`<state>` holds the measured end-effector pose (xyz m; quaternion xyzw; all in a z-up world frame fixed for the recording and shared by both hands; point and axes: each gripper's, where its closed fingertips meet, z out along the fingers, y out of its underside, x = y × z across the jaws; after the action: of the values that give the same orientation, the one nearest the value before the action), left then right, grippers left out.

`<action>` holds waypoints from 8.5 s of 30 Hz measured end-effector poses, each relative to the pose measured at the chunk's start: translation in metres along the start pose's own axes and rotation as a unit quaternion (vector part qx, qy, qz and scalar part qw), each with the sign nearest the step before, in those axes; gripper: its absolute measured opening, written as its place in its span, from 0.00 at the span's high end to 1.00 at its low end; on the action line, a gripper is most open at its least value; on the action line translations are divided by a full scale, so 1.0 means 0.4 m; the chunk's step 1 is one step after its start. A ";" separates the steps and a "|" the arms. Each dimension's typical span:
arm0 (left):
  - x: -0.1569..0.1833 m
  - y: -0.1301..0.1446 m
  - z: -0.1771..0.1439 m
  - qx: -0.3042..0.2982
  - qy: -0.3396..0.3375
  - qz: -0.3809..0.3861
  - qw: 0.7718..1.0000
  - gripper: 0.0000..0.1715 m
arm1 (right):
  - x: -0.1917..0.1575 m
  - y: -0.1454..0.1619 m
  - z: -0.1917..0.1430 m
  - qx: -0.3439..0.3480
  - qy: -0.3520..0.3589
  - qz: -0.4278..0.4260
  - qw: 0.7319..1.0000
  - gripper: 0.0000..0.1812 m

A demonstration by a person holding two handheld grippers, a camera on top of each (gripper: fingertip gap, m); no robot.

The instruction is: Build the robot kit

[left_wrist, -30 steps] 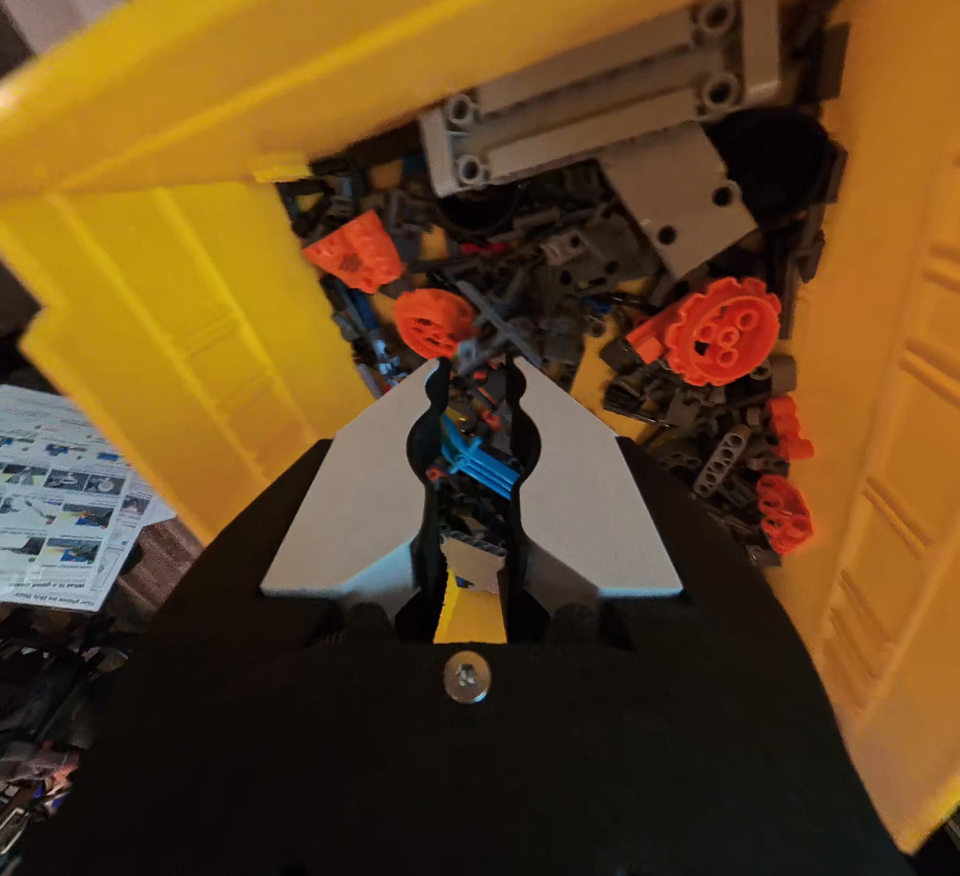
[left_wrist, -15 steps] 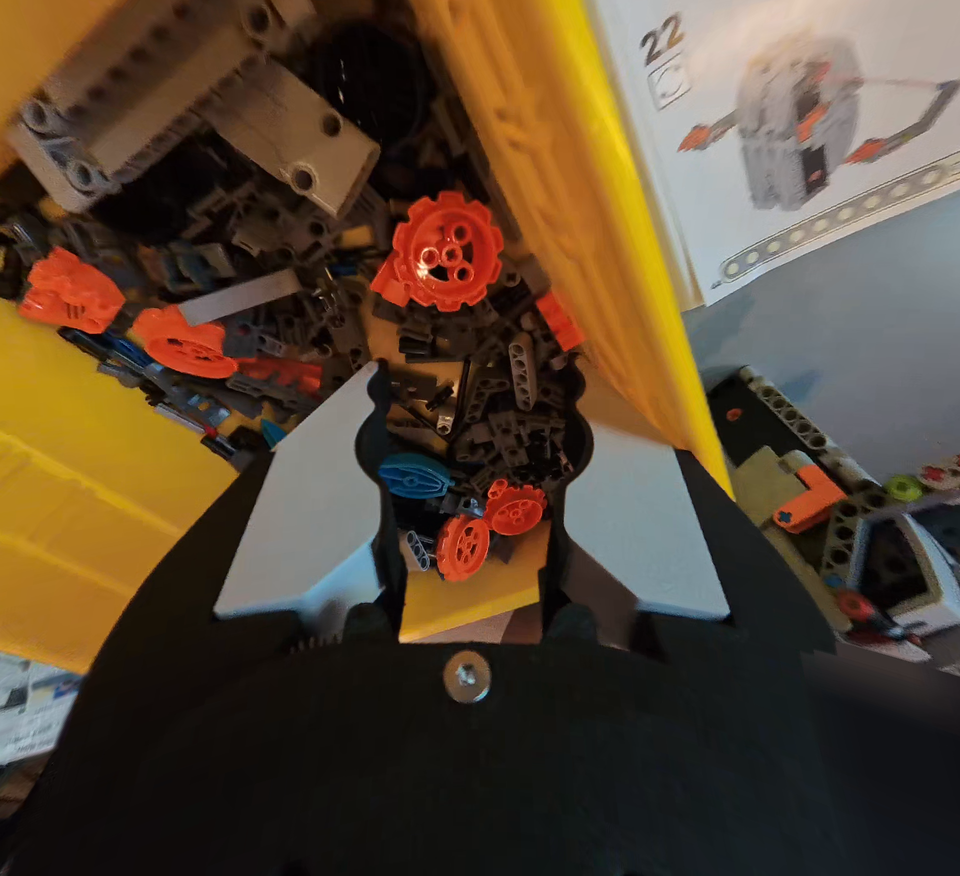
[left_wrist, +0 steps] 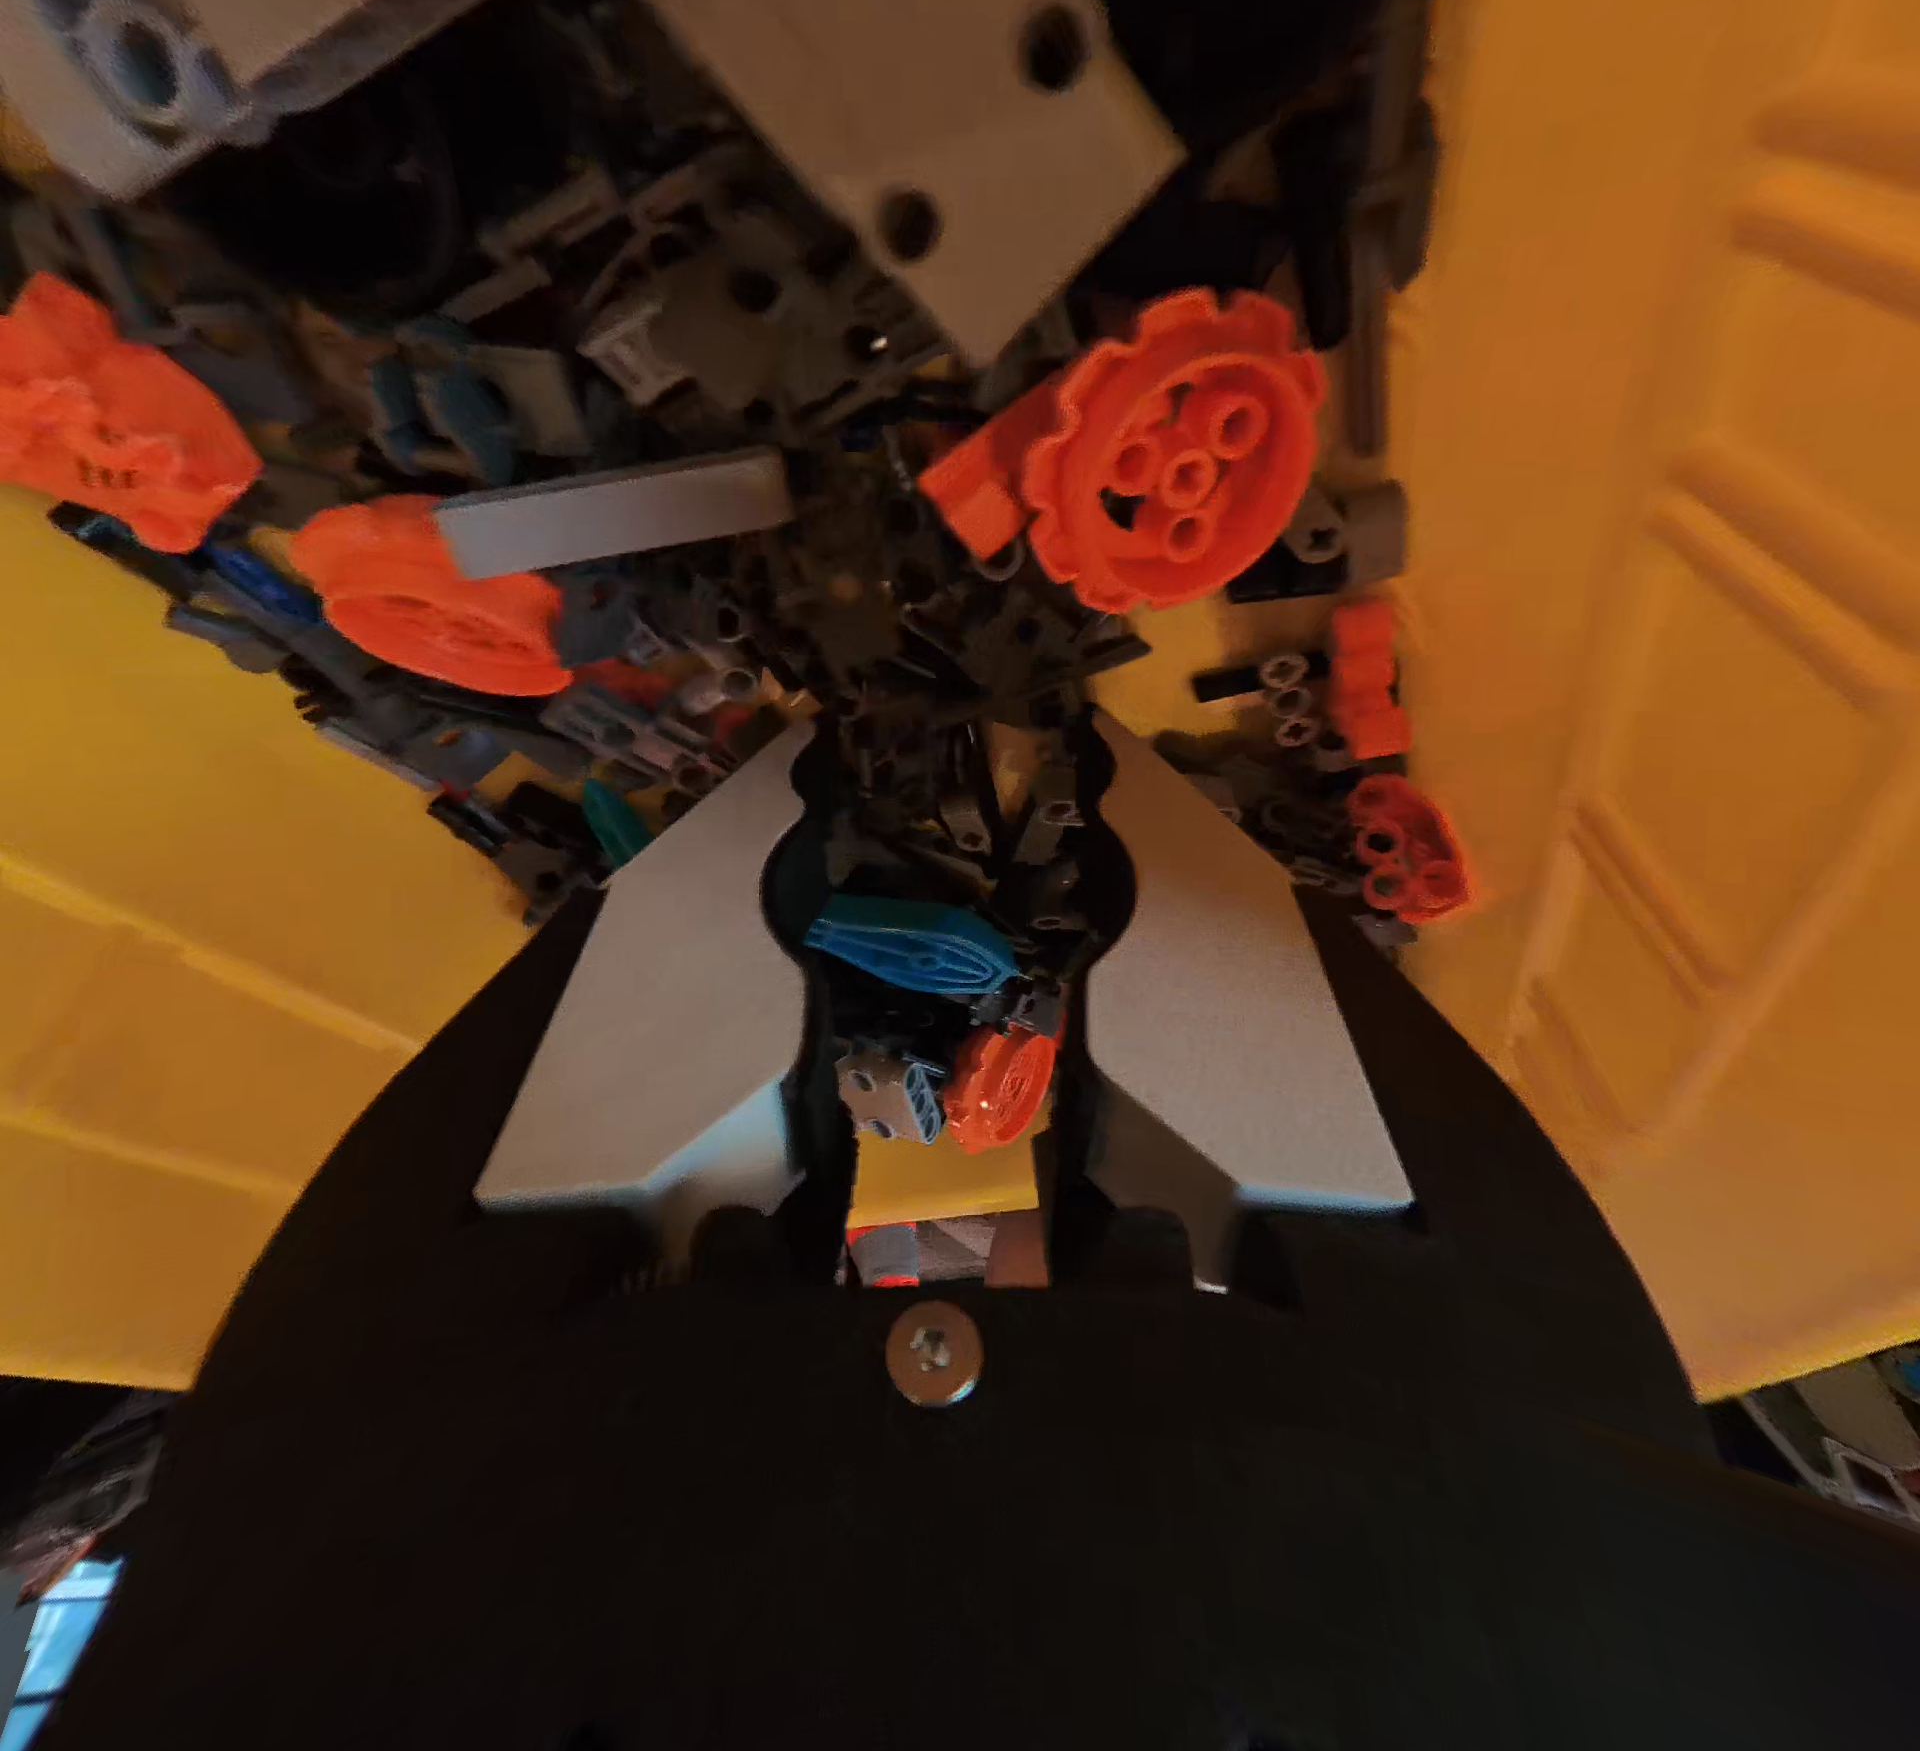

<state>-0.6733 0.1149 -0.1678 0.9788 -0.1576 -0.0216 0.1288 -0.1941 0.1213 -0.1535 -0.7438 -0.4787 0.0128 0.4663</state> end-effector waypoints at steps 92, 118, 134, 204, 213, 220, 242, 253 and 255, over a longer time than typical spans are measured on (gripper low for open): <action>0.027 0.026 0.001 -0.019 -0.003 -0.052 0.998 0.70 | 0.005 0.001 0.006 -0.002 0.003 0.006 1.000 0.82; 0.113 0.129 0.005 -0.073 0.026 0.062 0.995 0.73 | 0.006 0.002 0.006 -0.002 0.003 0.009 1.000 0.82; 0.149 0.147 0.007 -0.078 0.068 0.100 0.990 0.67 | 0.006 0.002 0.006 -0.002 0.001 0.011 1.000 0.83; -0.006 0.074 0.002 -0.054 -0.005 0.011 0.998 0.78 | 0.005 0.001 0.007 0.001 -0.001 0.016 1.000 0.85; -0.022 0.032 -0.017 -0.007 0.004 -0.018 1.000 0.77 | 0.004 0.001 0.008 0.001 -0.001 0.015 1.000 0.85; -0.002 0.047 -0.026 -0.009 0.010 0.003 1.000 0.88 | 0.003 0.001 0.008 0.001 -0.001 0.015 1.000 0.85; -0.036 0.079 -0.040 -0.011 -0.014 -0.050 0.999 0.74 | 0.003 0.001 0.007 0.001 -0.002 0.016 1.000 0.86; -0.103 0.196 -0.016 -0.080 -0.036 -0.113 0.990 0.55 | 0.005 0.001 0.008 0.001 -0.002 0.019 1.000 0.86; -0.098 0.189 0.011 -0.108 -0.029 -0.095 0.989 0.54 | 0.005 0.001 0.008 0.001 -0.003 0.021 1.000 0.86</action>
<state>-0.7339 0.0570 -0.1526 0.9687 -0.0646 -0.0786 0.2264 -0.1943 0.1249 -0.1549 -0.7528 -0.4646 0.0254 0.4656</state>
